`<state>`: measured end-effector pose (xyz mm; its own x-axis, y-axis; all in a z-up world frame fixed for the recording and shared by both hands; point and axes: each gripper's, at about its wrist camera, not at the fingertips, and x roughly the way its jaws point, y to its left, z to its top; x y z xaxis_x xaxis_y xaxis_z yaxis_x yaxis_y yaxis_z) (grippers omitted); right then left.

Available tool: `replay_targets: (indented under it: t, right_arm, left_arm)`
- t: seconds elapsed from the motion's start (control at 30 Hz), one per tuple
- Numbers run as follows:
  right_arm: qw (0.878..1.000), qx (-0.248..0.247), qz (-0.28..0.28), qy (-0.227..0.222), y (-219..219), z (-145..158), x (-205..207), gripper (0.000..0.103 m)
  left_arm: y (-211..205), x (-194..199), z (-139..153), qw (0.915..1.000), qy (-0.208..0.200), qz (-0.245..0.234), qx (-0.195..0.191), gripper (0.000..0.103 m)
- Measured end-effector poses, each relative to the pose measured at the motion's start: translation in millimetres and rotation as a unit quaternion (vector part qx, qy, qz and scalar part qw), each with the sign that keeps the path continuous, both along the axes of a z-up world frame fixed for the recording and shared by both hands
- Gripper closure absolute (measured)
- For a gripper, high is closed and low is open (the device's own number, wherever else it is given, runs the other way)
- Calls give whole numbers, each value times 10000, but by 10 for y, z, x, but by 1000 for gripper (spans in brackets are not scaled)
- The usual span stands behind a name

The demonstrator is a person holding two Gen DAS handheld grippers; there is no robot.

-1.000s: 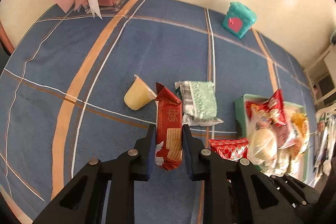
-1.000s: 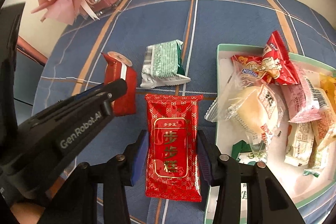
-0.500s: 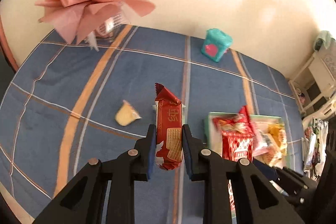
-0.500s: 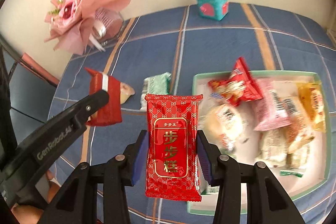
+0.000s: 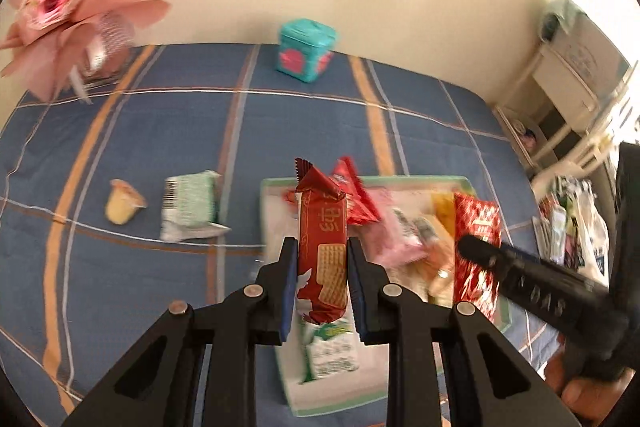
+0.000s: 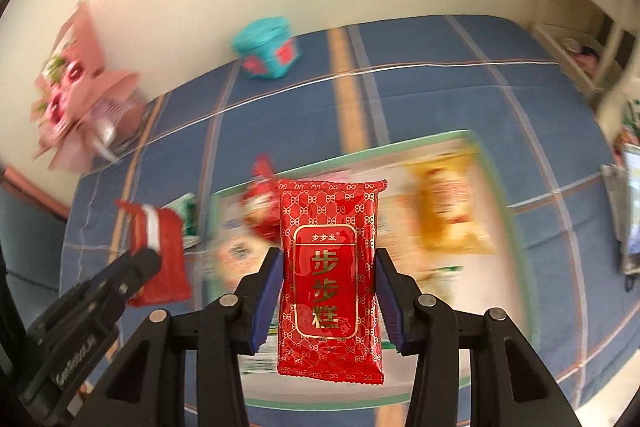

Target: Organize snacks

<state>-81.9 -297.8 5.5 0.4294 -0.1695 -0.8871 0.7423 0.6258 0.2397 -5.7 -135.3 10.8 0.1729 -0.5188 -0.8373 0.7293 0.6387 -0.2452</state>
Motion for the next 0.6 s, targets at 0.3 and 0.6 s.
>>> replay_targets:
  t: [0.3,0.6]
  right_arm:
    - [9967,-37,-543,601,-467,-201,-453,55]
    - [9935,386,-511,937,-563,-541,-453,54]
  left_arm:
    - [-323,-309,-159,9983,270,-491,187,78]
    - [-434,-390,-454,9945,565,-646,596,78]
